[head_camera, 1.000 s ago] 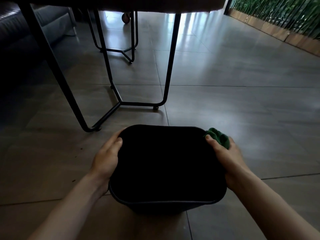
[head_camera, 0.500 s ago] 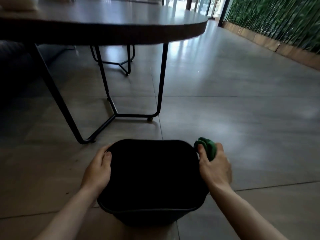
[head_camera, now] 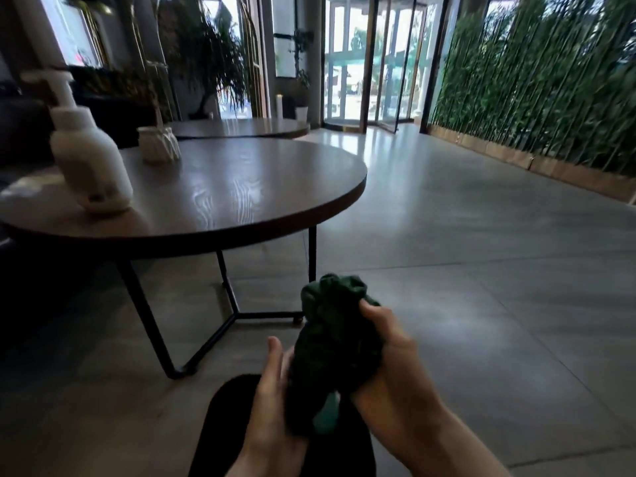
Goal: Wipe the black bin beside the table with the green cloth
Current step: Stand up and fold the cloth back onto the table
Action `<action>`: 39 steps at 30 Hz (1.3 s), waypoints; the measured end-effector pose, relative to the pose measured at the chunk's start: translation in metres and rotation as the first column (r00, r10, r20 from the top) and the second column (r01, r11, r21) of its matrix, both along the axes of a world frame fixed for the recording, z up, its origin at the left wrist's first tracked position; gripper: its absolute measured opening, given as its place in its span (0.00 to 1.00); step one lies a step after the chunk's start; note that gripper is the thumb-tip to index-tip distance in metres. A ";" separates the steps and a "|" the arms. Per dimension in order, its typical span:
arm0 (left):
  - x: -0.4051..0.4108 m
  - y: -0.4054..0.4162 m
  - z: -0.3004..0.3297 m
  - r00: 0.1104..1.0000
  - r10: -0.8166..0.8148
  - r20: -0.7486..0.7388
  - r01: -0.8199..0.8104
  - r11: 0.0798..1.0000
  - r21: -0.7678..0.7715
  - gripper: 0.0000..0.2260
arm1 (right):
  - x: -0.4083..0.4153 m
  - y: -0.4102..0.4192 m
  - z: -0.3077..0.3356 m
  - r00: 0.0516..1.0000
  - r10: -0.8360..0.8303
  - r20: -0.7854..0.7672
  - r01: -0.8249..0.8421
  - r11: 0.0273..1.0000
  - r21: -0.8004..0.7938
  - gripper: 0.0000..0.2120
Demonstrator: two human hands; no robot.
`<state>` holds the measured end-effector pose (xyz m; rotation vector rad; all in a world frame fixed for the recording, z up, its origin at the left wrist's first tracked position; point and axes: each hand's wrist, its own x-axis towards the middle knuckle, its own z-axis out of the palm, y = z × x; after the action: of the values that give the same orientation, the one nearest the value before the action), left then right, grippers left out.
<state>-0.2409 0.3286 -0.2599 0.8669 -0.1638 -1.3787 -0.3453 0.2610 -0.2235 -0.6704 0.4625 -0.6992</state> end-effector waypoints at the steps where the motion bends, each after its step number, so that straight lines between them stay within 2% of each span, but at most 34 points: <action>1: -0.002 0.001 0.011 0.994 -0.047 -0.095 0.041 0.997 -0.067 0.34 | -0.003 0.001 0.002 1.000 0.010 -0.019 -0.011 0.999 -0.040 0.20; 2: -0.003 0.004 0.021 0.989 -0.094 -0.114 0.081 0.990 -0.120 0.33 | -0.006 0.001 0.001 0.995 -0.018 -0.096 0.005 0.992 -0.128 0.16; 3: -0.002 0.004 0.025 0.993 -0.108 -0.054 0.099 0.983 -0.156 0.29 | -0.011 -0.001 -0.002 0.974 -0.075 -0.212 0.015 0.962 -0.274 0.13; 4: -0.001 0.003 0.027 0.992 -0.082 0.092 0.096 0.982 -0.160 0.25 | -0.018 -0.003 -0.003 0.936 -0.135 -0.325 -0.026 0.895 -0.446 0.12; 5: 0.003 0.002 0.026 0.956 -0.041 0.292 0.082 0.988 -0.132 0.26 | -0.025 -0.005 -0.004 0.894 -0.191 -0.405 -0.100 0.797 -0.596 0.13; 7: 0.008 0.004 0.029 0.763 -0.029 0.645 0.097 0.993 -0.071 0.34 | -0.037 -0.010 -0.007 0.838 -0.263 -0.477 -0.236 0.615 -0.753 0.18; 9: 0.010 0.006 0.031 0.512 -0.088 0.854 0.173 0.985 -0.003 0.39 | -0.044 -0.016 -0.007 0.819 -0.284 -0.499 -0.310 0.513 -0.801 0.21; 11: 0.012 0.009 0.025 0.266 -0.093 0.959 0.173 0.984 0.047 0.39 | -0.049 -0.023 -0.008 0.801 -0.280 -0.528 -0.371 0.459 -0.807 0.21; 13: 0.014 0.010 0.023 0.045 -0.077 0.996 0.127 0.989 0.071 0.34 | -0.050 -0.030 -0.010 0.776 -0.257 -0.577 -0.445 0.425 -0.788 0.21; 14: 0.016 0.009 0.023 -0.039 -0.087 0.995 0.112 0.990 0.091 0.31 | -0.050 -0.034 -0.011 0.762 -0.244 -0.600 -0.482 0.405 -0.777 0.21; 16: 0.021 0.009 0.027 -0.122 -0.153 0.981 0.081 0.983 0.163 0.24 | -0.047 -0.039 -0.012 0.717 -0.241 -0.654 -0.550 0.382 -0.743 0.24; 20: 0.032 0.009 0.044 -0.134 -0.209 0.969 0.051 0.975 0.217 0.15 | -0.045 -0.044 -0.004 0.650 -0.294 -0.701 -0.590 0.387 -0.709 0.26; 23: 0.030 0.012 0.073 -0.184 -0.262 0.948 0.044 0.961 0.274 0.15 | -0.048 -0.038 0.018 0.636 -0.347 -0.690 -0.597 0.345 -0.724 0.20; 26: 0.031 0.017 0.116 -0.190 -0.283 0.940 0.044 0.954 0.296 0.14 | -0.045 -0.030 0.060 0.642 -0.382 -0.664 -0.584 0.318 -0.747 0.16; 31: 0.031 0.022 0.206 -0.097 -0.316 0.944 0.001 0.948 0.318 0.18 | -0.039 -0.019 0.154 0.603 -0.402 -0.689 -0.633 0.283 -0.720 0.16; 35: 0.032 0.030 0.285 -0.128 -0.364 0.923 -0.014 0.931 0.365 0.20 | -0.035 -0.009 0.238 0.568 -0.425 -0.704 -0.666 0.265 -0.697 0.16; 39: 0.031 0.040 0.383 -0.113 -0.346 0.931 -0.025 0.938 0.346 0.18 | -0.031 0.002 0.338 0.565 -0.435 -0.701 -0.663 0.266 -0.700 0.16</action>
<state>-0.2098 0.3686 0.1226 2.1102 -1.4036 -0.5683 -0.3764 0.2627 0.1144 -2.3800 0.8228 -0.3384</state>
